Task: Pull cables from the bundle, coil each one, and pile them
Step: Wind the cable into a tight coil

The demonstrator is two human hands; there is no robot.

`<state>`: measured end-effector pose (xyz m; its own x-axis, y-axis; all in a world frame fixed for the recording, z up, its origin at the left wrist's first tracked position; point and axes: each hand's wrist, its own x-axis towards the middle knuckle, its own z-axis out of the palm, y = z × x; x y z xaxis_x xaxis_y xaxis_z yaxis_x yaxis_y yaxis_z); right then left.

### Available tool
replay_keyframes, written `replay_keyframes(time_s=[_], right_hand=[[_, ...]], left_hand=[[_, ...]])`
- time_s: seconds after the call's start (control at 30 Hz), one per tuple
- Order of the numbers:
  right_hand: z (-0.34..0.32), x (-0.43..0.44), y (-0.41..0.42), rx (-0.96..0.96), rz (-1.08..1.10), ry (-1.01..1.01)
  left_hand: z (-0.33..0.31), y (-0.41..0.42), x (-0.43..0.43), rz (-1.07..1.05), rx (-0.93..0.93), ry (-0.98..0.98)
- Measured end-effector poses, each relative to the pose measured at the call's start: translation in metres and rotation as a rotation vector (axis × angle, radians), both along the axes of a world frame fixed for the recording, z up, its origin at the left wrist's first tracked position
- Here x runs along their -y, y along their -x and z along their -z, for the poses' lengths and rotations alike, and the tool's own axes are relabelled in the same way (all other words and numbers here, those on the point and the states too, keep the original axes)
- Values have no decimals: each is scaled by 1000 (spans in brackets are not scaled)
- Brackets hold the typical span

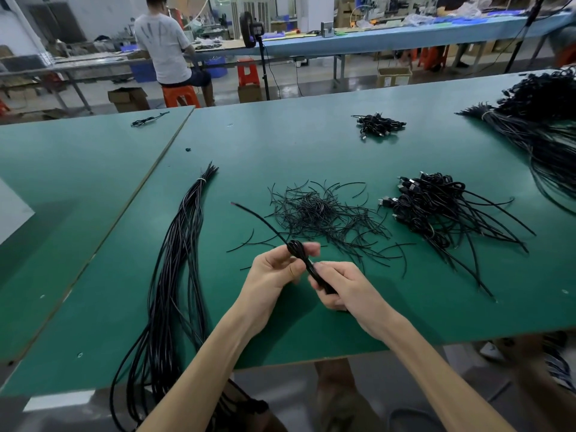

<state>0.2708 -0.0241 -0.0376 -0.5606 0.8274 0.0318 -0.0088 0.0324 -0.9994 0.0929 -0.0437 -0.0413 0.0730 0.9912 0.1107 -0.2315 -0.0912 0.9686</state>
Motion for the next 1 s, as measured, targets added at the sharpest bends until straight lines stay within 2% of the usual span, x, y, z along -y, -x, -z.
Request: replay_keyframes(time_s=[0.37, 0.53, 0.63, 0.73, 0.77, 0.83, 0.9, 0.93, 1.0], right_hand=[[-2, 2, 1, 4, 15, 19], [0, 4, 5, -35, 187, -25], [3, 2, 6, -52, 304, -41], [7, -2, 4, -112, 405, 8], [7, -2, 4, -122, 428, 18], [8, -3, 4, -122, 445, 3], [8, -3, 6, -105, 425, -34], [7, -2, 6, -91, 410, -52], [6, -1, 6, -78, 397, -80]], left_hand=[[3, -2, -1, -72, -93, -13], [-4, -4, 0, -65, -107, 30], [-8, -4, 1, -173, -189, 45], [-18, -2, 0, -365, -464, -21], [-22, -1, 1, -417, -599, -99], [-34, 2, 3, -474, -951, -403], [-44, 6, 2, -460, -1311, -749], [-49, 8, -1, -425, -1411, -834], [-58, 11, -8, -323, -1475, -796]])
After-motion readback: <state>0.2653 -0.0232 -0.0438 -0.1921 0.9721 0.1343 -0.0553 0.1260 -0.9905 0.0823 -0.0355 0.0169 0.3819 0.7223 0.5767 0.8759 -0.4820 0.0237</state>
